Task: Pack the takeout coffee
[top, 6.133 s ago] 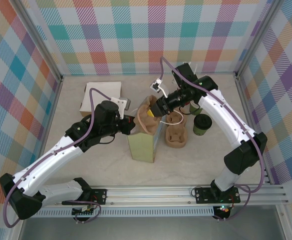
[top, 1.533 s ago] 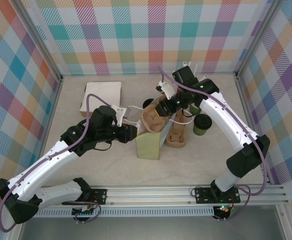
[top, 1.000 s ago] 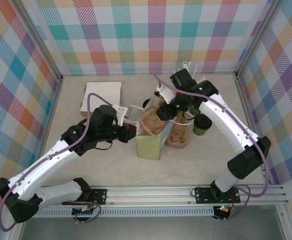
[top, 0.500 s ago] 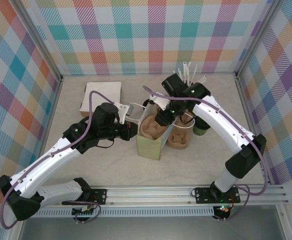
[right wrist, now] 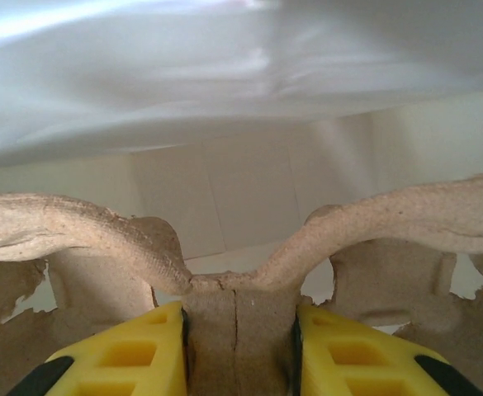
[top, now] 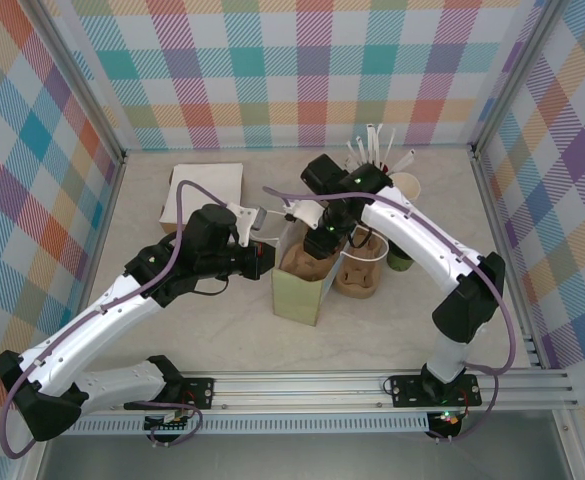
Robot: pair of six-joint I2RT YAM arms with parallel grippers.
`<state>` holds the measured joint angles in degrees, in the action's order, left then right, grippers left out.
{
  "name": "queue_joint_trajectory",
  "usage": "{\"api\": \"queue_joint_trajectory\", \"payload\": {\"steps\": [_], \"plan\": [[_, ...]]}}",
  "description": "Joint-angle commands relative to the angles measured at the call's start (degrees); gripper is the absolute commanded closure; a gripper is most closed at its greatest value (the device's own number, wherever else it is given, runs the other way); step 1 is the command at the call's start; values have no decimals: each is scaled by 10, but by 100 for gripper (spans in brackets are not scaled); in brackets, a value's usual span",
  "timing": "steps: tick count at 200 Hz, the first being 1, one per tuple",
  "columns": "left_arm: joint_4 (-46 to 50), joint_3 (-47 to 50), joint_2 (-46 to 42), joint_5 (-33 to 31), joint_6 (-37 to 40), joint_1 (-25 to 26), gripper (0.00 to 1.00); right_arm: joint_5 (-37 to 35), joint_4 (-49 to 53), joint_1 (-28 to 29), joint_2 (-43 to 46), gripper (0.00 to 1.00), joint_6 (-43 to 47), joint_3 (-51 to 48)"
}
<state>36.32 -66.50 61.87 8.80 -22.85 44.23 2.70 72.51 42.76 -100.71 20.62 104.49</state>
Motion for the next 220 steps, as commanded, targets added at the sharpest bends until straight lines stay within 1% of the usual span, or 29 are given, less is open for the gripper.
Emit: {"api": "queue_joint_trajectory", "payload": {"steps": [1, 35, 61, 162, 220], "plan": [[-7, -20, -14, -30, -15, 7, 95, -5, 36, 7, -13, 69, 16, 14], [17, -14, -15, -81, -45, 7, 99, 2, 16, 7, 6, 68, 14, 13], [20, -8, -20, -102, -54, 8, 100, 6, 19, 7, 13, 68, 17, 10], [10, -23, -12, -91, -55, 7, 100, -7, 37, 18, 0, 69, 34, -28], [6, -26, -16, -72, -46, 7, 100, -5, 48, 26, -41, 68, 32, -6]]}}
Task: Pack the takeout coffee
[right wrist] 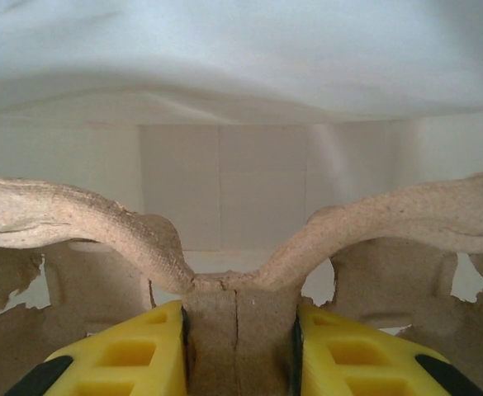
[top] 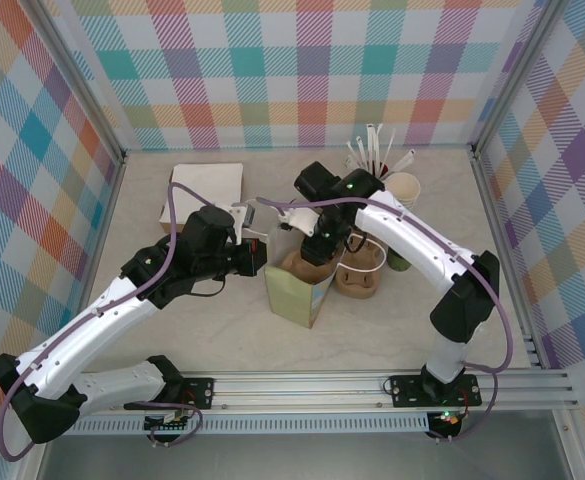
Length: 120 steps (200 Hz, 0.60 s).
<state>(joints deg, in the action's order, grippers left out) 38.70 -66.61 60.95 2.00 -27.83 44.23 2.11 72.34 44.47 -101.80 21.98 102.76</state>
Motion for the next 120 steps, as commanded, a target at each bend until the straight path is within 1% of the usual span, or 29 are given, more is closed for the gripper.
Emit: {"api": "queue_joint_trajectory", "payload": {"steps": [1, 27, 80, 120], "plan": [[-18, -26, -7, -3, 4, 7, 100, 0, 51, 9, -32, 68, 19, 12], [-20, -30, -8, 4, 5, 8, 100, -3, 66, 11, -53, 68, 19, 27], [-16, -30, -17, -11, 1, 8, 100, -17, 72, 12, -68, 68, 25, 25], [-14, -31, -21, -6, -1, 8, 100, -21, 71, 12, -87, 67, 15, 33]]}}
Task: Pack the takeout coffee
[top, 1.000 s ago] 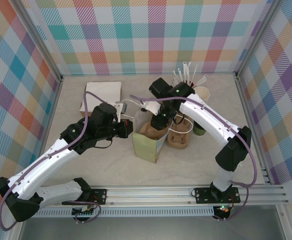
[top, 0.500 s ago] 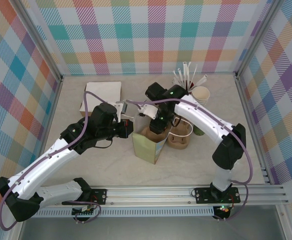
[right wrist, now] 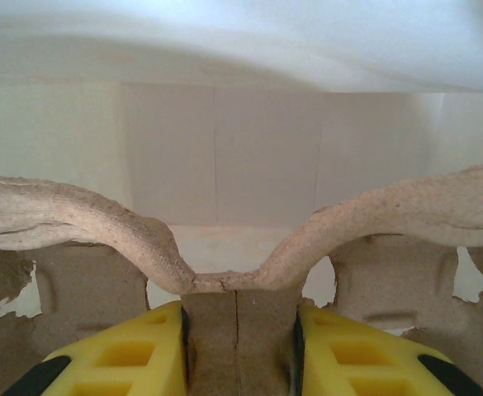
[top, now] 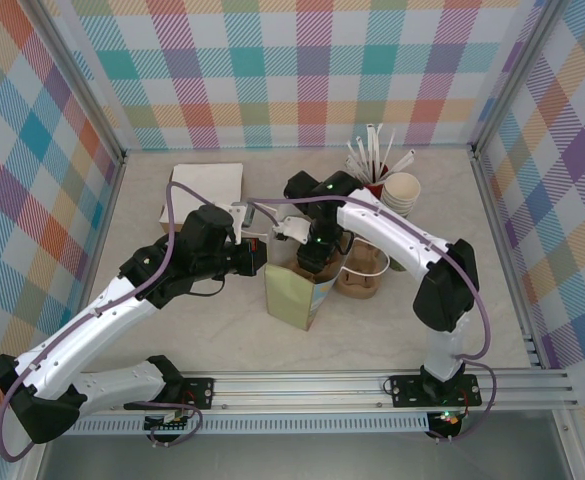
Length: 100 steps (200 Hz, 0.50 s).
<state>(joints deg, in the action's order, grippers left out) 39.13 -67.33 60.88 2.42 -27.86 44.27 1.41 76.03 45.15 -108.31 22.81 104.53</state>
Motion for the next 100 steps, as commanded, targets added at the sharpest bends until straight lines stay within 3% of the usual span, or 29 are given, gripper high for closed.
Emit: {"api": "queue_joint_trajectory", "payload": {"steps": [1, 100], "plan": [[-19, -24, -20, -10, -1, 7, 100, -14, 34, 6, -23, 67, 7, 16], [-11, -6, -24, -27, -7, 8, 100, -13, 14, 7, -49, 67, -11, 17]]}}
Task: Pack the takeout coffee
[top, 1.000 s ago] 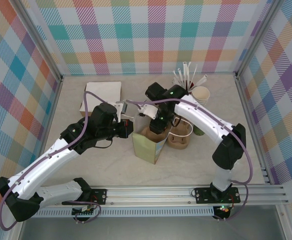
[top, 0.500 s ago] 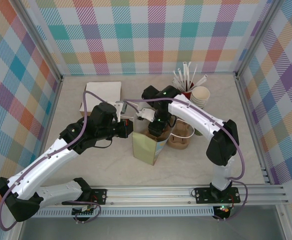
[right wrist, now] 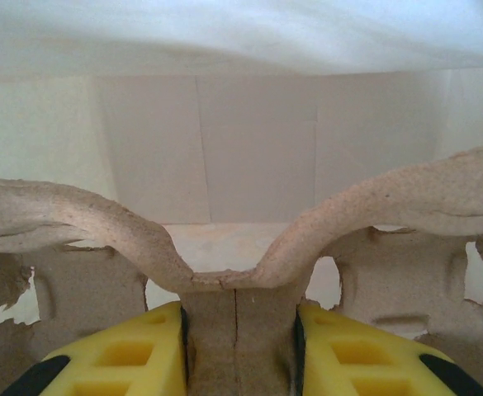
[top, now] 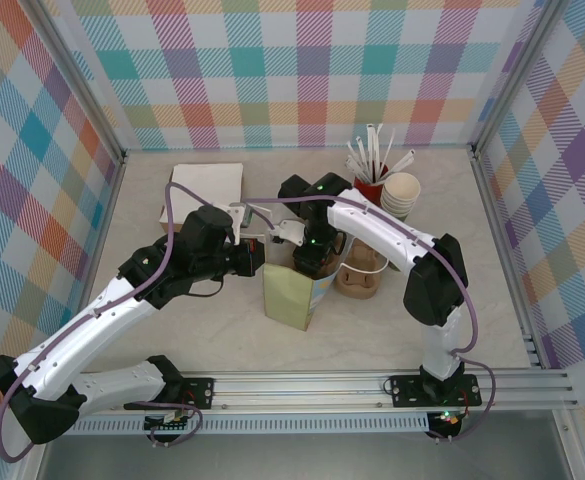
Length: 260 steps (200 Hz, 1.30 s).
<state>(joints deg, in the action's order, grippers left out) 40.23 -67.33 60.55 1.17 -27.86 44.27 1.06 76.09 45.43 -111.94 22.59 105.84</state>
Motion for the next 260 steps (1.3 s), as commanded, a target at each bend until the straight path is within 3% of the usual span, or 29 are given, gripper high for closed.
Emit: {"api": "queue_joint_trajectory", "payload": {"steps": [1, 66, 136, 189, 260], "plan": [[-22, -5, -20, -15, -7, 8, 100, -10, 14, 4, -13, 67, -9, 4], [-29, -11, -24, -7, -10, 8, 100, -76, 48, 4, -33, 67, -4, 8], [-22, -15, -20, -12, -3, 7, 100, -22, 39, 4, -23, 61, 2, 34], [-7, -16, -24, -16, 3, 9, 100, -11, 43, 4, -10, 37, -3, 93], [10, 5, -39, -37, -11, 9, 100, 16, 43, -1, 6, 22, -24, 214]]}}
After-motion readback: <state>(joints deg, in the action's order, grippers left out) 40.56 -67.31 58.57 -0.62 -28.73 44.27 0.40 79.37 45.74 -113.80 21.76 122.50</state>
